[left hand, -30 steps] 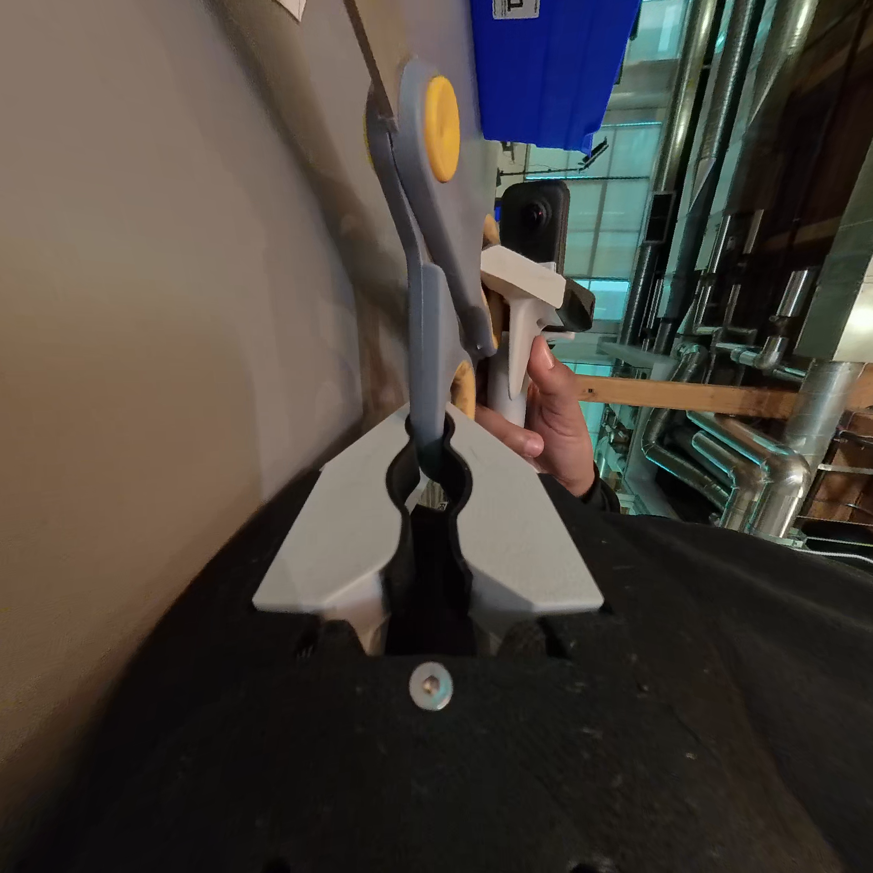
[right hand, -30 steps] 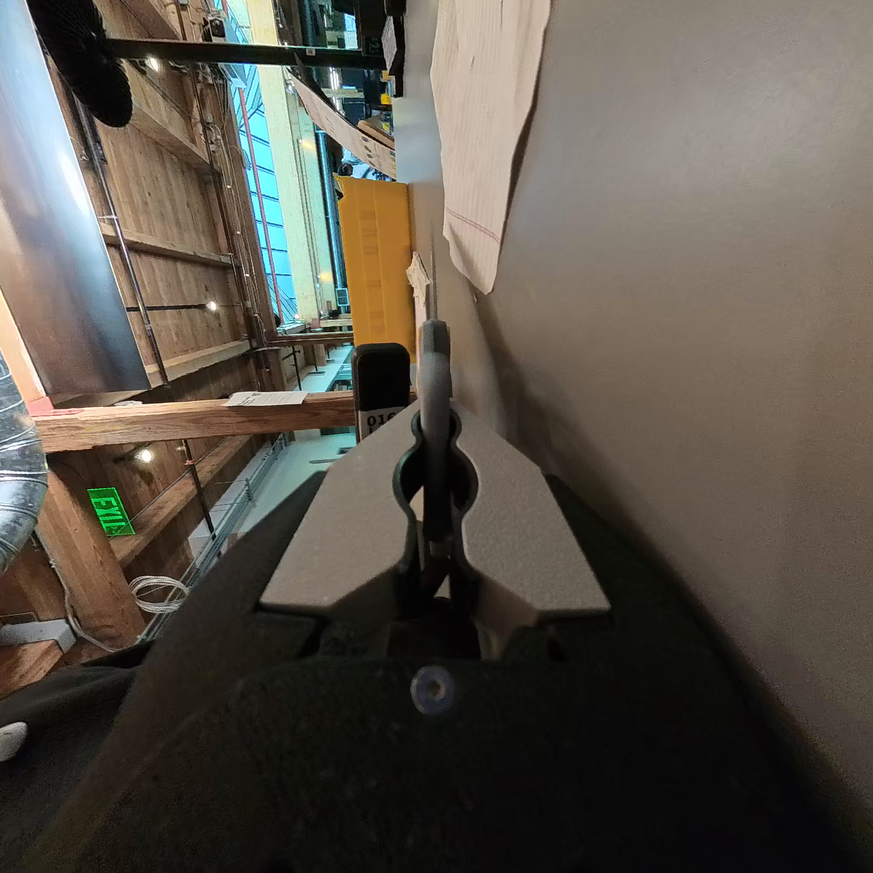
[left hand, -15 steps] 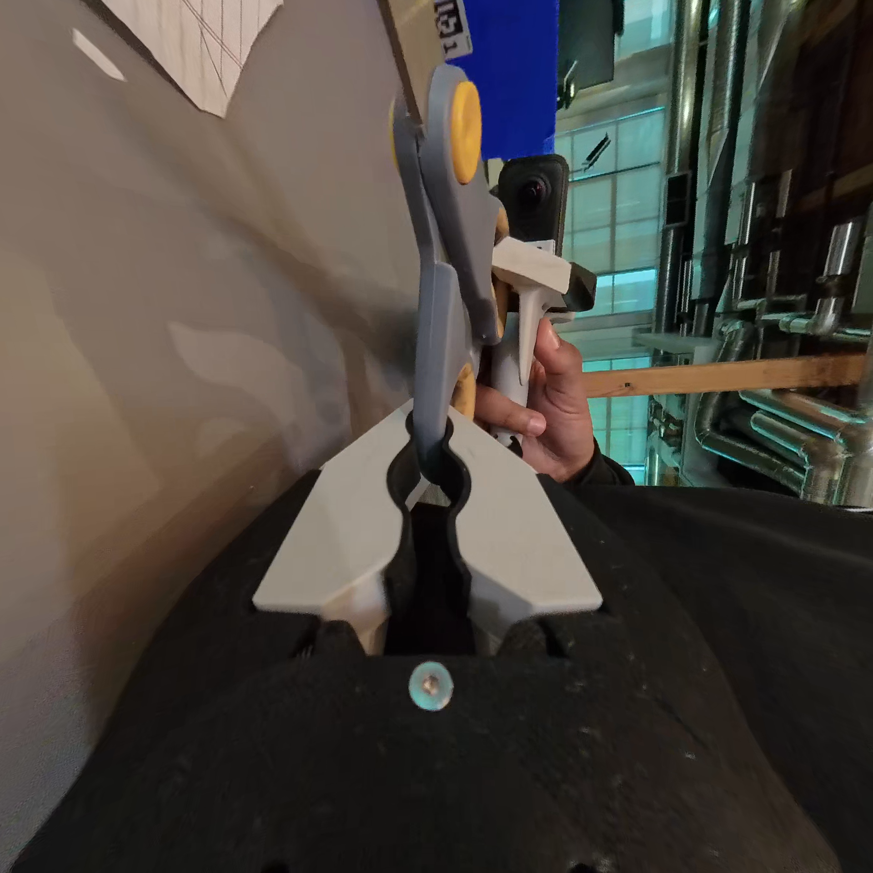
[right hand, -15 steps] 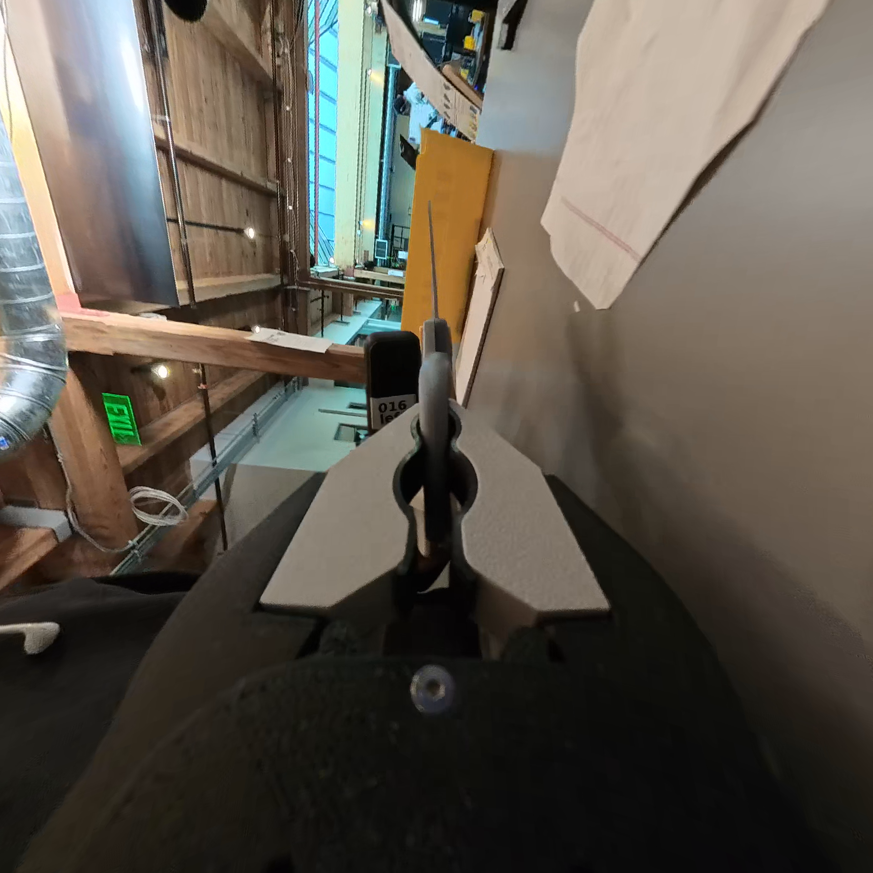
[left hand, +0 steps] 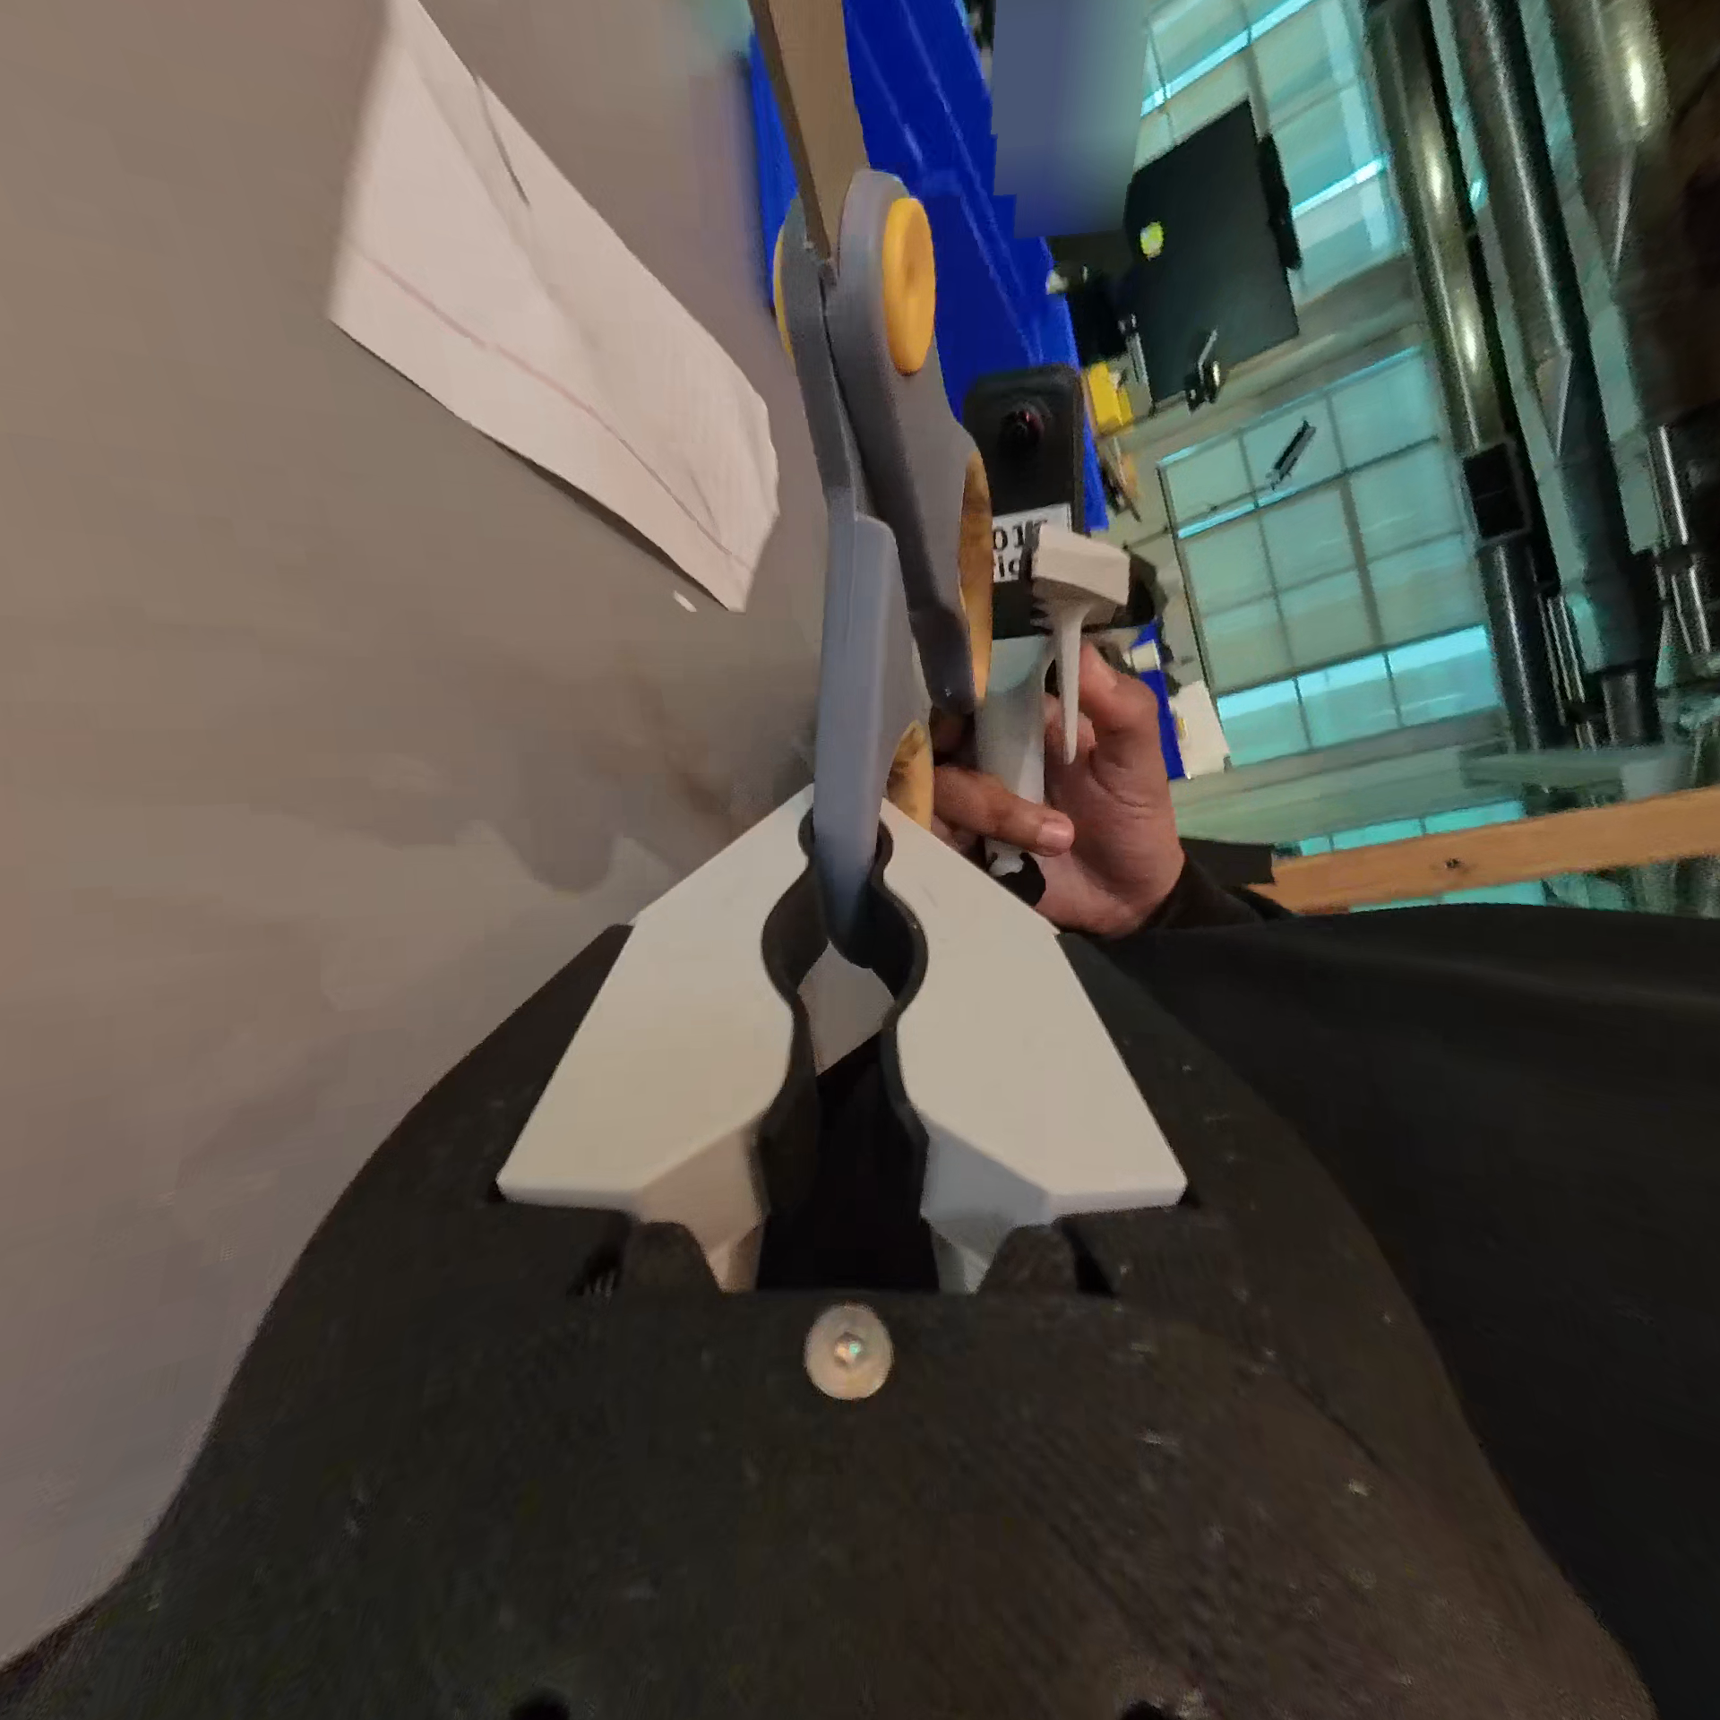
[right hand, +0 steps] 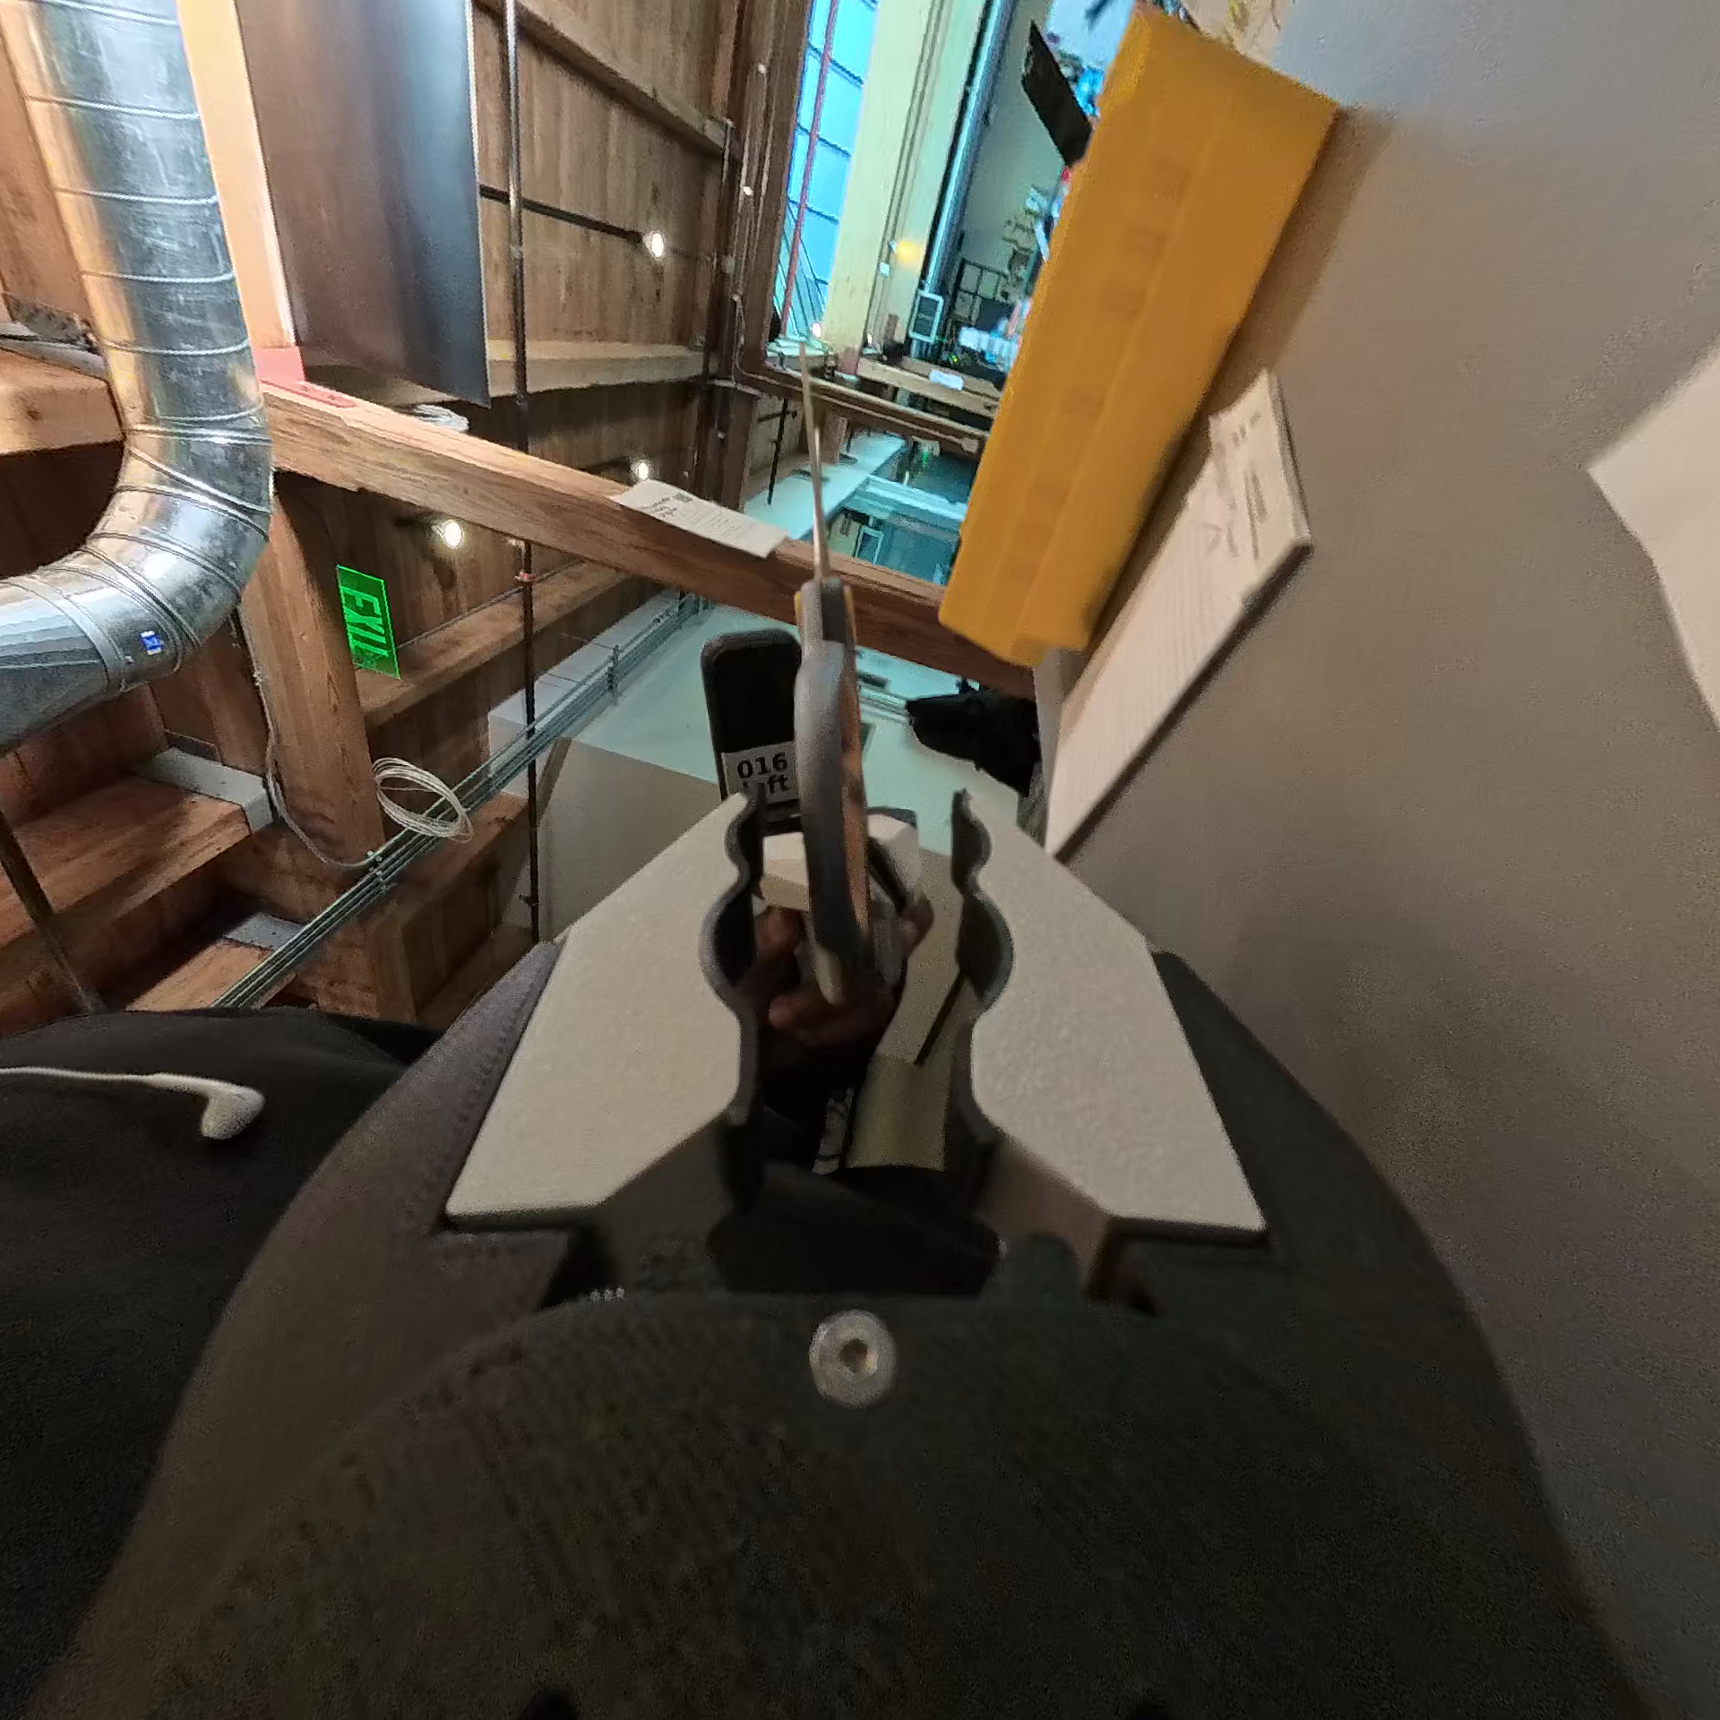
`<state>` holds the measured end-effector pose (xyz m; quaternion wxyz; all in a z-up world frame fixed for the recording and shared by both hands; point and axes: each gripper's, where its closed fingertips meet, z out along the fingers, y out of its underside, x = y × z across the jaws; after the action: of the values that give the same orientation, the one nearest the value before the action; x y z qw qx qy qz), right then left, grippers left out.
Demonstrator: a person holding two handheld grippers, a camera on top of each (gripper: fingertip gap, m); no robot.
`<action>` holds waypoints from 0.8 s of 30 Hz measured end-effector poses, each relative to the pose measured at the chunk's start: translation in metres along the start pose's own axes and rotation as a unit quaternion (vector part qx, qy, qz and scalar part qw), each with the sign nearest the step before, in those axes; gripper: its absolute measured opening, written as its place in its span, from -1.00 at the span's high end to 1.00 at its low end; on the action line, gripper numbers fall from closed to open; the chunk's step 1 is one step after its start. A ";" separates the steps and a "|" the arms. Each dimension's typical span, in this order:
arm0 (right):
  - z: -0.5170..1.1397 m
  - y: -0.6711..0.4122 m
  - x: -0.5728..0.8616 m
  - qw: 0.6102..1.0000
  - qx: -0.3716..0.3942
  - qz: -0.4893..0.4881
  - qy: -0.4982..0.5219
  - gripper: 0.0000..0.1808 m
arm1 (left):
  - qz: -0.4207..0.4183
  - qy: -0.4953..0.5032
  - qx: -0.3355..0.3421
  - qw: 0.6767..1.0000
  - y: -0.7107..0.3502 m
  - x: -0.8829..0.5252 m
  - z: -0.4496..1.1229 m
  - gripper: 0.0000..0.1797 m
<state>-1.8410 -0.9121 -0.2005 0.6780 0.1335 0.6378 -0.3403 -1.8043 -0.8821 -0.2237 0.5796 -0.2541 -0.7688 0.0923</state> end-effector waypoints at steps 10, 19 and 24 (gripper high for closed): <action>0.081 -0.031 0.013 0.999 0.037 -0.022 0.024 0.56 | 0.036 -0.194 0.024 0.980 -0.140 -0.092 -0.227 1.00; 0.113 -0.025 0.030 0.994 0.093 -0.009 0.051 0.66 | 0.053 -0.211 -0.246 0.945 -0.190 -0.191 -0.315 1.00; 0.103 -0.029 0.031 0.987 0.153 -0.002 0.058 0.70 | 0.073 -0.182 -0.364 0.911 -0.172 -0.222 -0.301 1.00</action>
<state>-1.7807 -1.0060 -0.2067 0.6104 0.2541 0.6170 -0.4268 -1.5266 -1.1851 -0.2424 0.2887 -0.4817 -0.8205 -0.1069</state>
